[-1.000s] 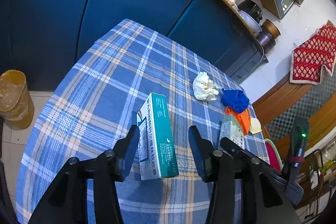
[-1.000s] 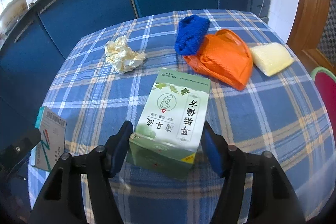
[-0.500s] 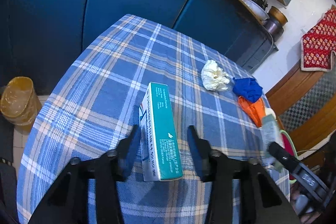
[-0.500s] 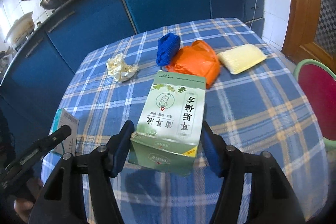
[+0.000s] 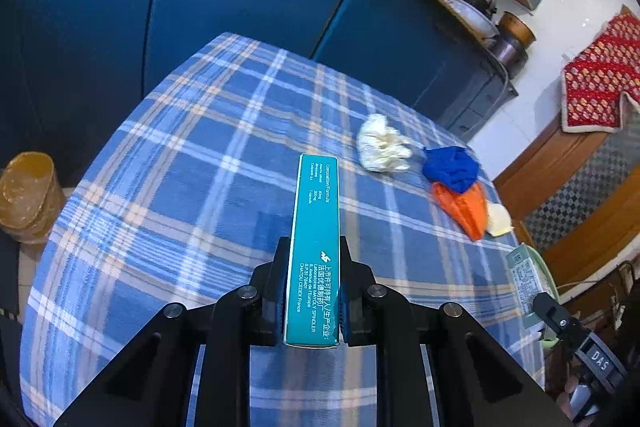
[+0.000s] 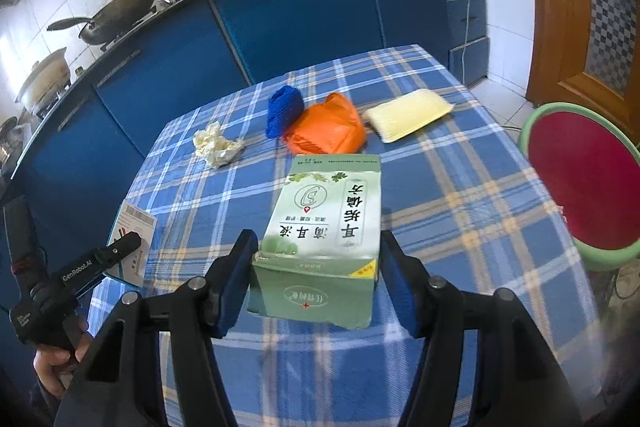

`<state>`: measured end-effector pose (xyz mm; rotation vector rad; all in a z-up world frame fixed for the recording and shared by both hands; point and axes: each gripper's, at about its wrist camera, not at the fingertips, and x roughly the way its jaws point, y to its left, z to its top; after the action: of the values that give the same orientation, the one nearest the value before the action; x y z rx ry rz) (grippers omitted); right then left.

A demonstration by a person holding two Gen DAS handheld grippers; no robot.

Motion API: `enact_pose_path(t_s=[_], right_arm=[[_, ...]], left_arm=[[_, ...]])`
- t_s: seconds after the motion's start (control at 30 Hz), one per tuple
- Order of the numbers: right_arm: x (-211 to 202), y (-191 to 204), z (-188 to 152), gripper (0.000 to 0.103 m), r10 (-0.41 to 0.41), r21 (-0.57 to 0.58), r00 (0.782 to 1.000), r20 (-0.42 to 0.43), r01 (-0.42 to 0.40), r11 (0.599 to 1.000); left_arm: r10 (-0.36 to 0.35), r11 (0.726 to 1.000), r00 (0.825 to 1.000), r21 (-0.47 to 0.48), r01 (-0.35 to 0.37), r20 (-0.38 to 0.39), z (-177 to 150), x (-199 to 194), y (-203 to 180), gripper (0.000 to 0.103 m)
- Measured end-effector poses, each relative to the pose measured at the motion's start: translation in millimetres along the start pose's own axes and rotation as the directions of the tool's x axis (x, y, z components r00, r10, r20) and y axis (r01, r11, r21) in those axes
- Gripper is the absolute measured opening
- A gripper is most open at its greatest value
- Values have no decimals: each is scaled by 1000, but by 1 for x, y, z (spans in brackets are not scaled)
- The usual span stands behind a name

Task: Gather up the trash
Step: 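Lift both boxes and carry them toward the red bucket with both grippers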

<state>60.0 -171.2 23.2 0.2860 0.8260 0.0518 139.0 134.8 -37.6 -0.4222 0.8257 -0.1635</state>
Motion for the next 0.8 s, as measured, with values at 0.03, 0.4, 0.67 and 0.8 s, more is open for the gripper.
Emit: enact_pose_path(t_s=[0.03, 0.4, 0.67, 0.8], right_arm=[[-3, -3, 0, 63, 0, 5, 1000, 4, 0, 1000], [-29, -31, -2, 62, -1, 55, 999, 49, -1, 998], [-48, -53, -3, 62, -8, 88, 996, 85, 0, 996], [-58, -67, -4, 62, -20, 108, 994, 108, 9, 994]], left_arm=[[-8, 1000, 1000, 3, 8, 1, 0, -1, -3, 19], [-93, 993, 996, 80, 92, 3, -2, -14, -52, 19], [-143, 980, 990, 139, 144, -20, -8, -15, -93, 19], [-170, 970, 985, 170, 174, -39, -12, -13, -115, 19]])
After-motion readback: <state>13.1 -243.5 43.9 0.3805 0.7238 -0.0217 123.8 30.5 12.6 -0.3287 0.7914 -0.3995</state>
